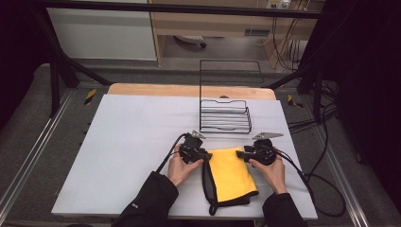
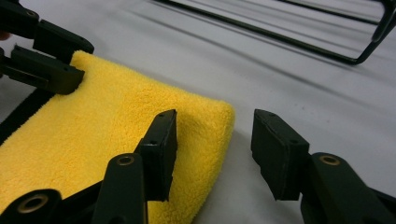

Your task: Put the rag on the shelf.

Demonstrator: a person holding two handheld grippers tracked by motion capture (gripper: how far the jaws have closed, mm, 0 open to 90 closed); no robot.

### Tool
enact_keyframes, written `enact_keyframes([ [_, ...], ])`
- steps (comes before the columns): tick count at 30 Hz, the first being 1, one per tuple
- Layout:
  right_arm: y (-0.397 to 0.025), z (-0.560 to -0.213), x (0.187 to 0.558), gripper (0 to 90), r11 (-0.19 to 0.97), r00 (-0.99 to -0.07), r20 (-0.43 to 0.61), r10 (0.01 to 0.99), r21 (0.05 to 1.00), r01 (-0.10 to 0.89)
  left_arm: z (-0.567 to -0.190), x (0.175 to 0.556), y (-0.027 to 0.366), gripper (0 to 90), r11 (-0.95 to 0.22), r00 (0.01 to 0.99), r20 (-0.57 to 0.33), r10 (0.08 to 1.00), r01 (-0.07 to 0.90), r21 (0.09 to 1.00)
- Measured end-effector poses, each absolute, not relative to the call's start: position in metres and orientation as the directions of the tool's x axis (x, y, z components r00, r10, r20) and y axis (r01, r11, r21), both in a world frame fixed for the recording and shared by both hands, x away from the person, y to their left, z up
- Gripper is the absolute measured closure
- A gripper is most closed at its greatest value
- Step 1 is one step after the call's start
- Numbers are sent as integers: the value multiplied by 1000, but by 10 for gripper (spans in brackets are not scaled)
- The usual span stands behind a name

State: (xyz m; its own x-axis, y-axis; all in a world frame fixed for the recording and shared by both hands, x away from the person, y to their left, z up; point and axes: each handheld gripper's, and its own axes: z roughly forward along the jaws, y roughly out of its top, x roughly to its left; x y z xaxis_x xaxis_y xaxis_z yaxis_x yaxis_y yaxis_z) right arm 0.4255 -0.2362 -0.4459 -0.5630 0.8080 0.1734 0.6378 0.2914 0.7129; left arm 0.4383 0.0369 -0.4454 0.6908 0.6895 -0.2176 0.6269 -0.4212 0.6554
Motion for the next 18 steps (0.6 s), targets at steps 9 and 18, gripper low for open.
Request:
enact_keyframes([
  [9, -236, -449, 427, 662, 275, -550, 245, 799, 665, 695, -444, 437, 35, 662, -419, 683, -234, 692, 644, 640],
  [18, -234, -447, 426, 823, 268, -551, 278, 787, 650, 711, -442, 437, 33, 767, -432, 691, -237, 683, 644, 632],
])
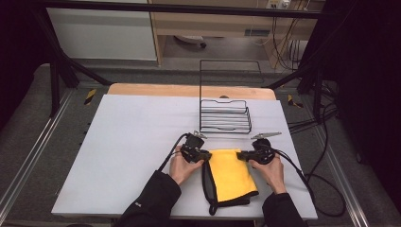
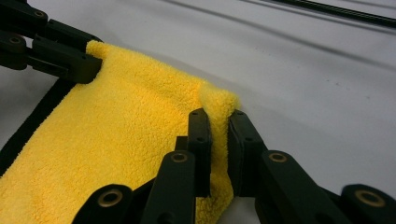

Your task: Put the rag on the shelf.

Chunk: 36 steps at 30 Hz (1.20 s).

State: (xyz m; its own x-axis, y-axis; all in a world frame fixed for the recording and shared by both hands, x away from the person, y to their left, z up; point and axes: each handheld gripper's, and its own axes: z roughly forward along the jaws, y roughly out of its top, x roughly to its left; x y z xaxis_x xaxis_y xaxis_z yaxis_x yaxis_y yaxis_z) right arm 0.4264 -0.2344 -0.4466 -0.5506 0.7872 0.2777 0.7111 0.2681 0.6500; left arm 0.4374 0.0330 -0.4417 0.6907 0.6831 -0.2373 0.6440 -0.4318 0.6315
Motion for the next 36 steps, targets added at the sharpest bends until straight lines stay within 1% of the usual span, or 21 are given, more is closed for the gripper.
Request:
enact_keyframes([
  [7, -233, -441, 421, 834, 267, -554, 255, 793, 672, 691, -441, 435, 37, 801, -400, 686, -263, 679, 646, 650],
  [12, -235, -433, 413, 833, 247, -562, 242, 791, 714, 655, -437, 430, 43, 805, -361, 687, -276, 672, 630, 688],
  [17, -236, -426, 406, 833, 233, -573, 234, 785, 746, 624, -427, 422, 46, 806, -348, 703, -248, 667, 588, 730],
  [23, -238, -413, 395, 834, 206, -578, 228, 784, 783, 588, -418, 415, 47, 806, -325, 711, -253, 657, 569, 755],
  [36, -240, -399, 386, 834, 176, -585, 204, 785, 832, 526, -399, 406, 49, 807, -305, 728, -211, 652, 506, 807],
])
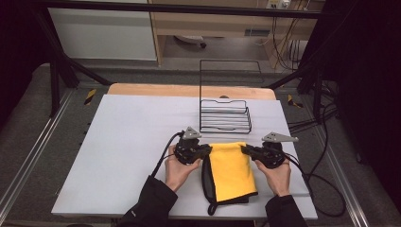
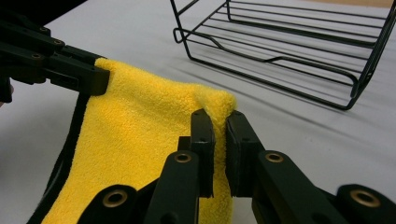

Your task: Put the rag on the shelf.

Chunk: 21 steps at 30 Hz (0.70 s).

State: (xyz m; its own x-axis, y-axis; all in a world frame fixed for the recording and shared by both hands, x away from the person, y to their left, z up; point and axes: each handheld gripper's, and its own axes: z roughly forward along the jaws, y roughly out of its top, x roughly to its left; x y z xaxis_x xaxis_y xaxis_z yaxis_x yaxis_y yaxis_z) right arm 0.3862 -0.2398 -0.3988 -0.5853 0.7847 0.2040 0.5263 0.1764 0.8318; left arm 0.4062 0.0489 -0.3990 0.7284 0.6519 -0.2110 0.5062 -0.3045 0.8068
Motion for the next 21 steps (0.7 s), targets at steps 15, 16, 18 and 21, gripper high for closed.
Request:
enact_keyframes([
  [15, -240, -374, 375, 834, 143, -586, 155, 796, 891, 430, -372, 399, 50, 806, -278, 745, -159, 648, 426, 861],
  [16, -240, -374, 375, 834, 143, -586, 155, 796, 891, 430, -370, 398, 50, 806, -275, 746, -157, 647, 420, 865],
  [18, -242, -371, 373, 834, 134, -585, 151, 797, 900, 415, -366, 397, 49, 806, -270, 751, -152, 643, 408, 872],
  [21, -242, -364, 370, 834, 122, -582, 139, 801, 914, 386, -359, 394, 49, 806, -263, 756, -140, 639, 386, 884],
])
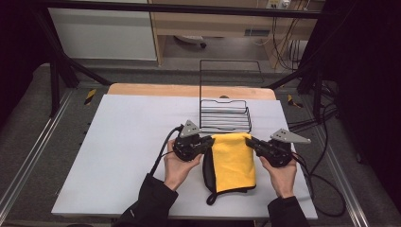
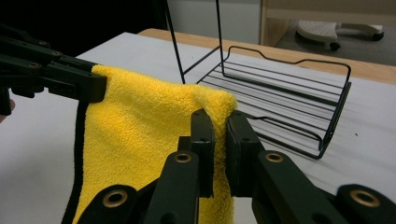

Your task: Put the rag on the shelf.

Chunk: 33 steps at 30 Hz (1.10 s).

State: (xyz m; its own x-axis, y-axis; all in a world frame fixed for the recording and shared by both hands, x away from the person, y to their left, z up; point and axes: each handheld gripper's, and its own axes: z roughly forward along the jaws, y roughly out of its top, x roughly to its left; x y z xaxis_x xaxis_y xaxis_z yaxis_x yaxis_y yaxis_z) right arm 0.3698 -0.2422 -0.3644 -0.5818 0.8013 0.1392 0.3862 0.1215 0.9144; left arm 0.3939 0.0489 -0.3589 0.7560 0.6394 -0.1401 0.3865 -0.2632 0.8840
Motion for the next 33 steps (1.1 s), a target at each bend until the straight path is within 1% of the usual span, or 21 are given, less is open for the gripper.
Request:
enact_keyframes([
  [20, -241, -335, 357, 836, 87, -570, 79, 818, 962, 257, -328, 385, 51, 805, -192, 770, -110, 629, 292, 937],
  [25, -240, -324, 352, 836, 88, -566, 49, 823, 973, 213, -320, 384, 52, 806, -175, 769, -96, 632, 262, 949],
  [33, -239, -312, 351, 837, 69, -567, 43, 823, 982, 175, -306, 383, 54, 805, -148, 768, -84, 635, 227, 963],
])
